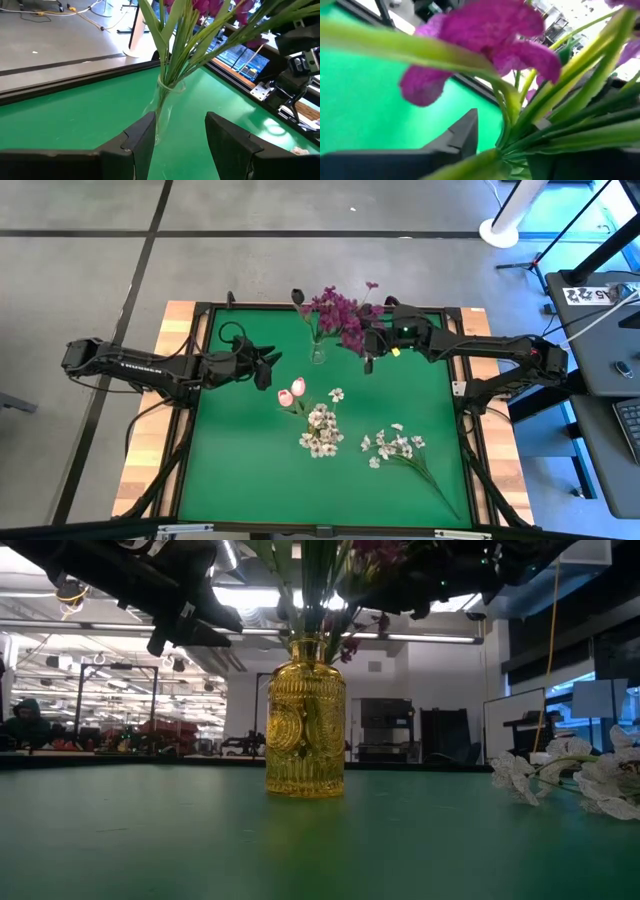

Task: Sort flowers into vase by color
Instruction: Put the purple flower into the transparent vase

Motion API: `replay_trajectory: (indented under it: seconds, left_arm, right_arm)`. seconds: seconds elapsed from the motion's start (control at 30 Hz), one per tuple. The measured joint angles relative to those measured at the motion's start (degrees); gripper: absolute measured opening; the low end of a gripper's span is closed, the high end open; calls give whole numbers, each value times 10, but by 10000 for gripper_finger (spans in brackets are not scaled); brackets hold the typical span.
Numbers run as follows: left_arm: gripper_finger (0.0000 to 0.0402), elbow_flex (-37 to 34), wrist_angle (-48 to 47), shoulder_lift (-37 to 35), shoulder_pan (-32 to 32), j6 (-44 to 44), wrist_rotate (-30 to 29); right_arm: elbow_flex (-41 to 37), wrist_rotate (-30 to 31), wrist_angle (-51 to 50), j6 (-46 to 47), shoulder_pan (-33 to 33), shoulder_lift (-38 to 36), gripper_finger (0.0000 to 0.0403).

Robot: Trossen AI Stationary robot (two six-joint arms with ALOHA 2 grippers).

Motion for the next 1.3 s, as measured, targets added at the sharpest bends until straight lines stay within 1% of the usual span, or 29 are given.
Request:
replay_trajectory:
  seconds: [0.1,0.2,0.53,0.7,0.9,0.97,1.17,1.3]
  left_arm:
    - [167,0,0,0,0,0,0]
    - [167,0,0,0,0,0,0]
    - [167,0,2,0,0,1,0]
    - [167,0,25,0,0,3,7]
    - [167,0,83,0,0,33,34]
    - [167,0,96,0,0,45,35]
    - [167,0,98,0,0,48,35]
    - [167,0,98,0,0,48,35]
  right_arm:
    - [0,0,15,11,0,0,155]
    - [0,0,8,21,0,0,169]
    - [0,15,-38,35,0,0,189]
    - [0,15,-41,43,0,6,200]
    - [0,8,-19,48,1,48,202]
    - [0,3,-9,48,1,62,202]
    - [26,-5,-9,59,1,100,202]
    - [45,-5,-34,61,1,120,202]
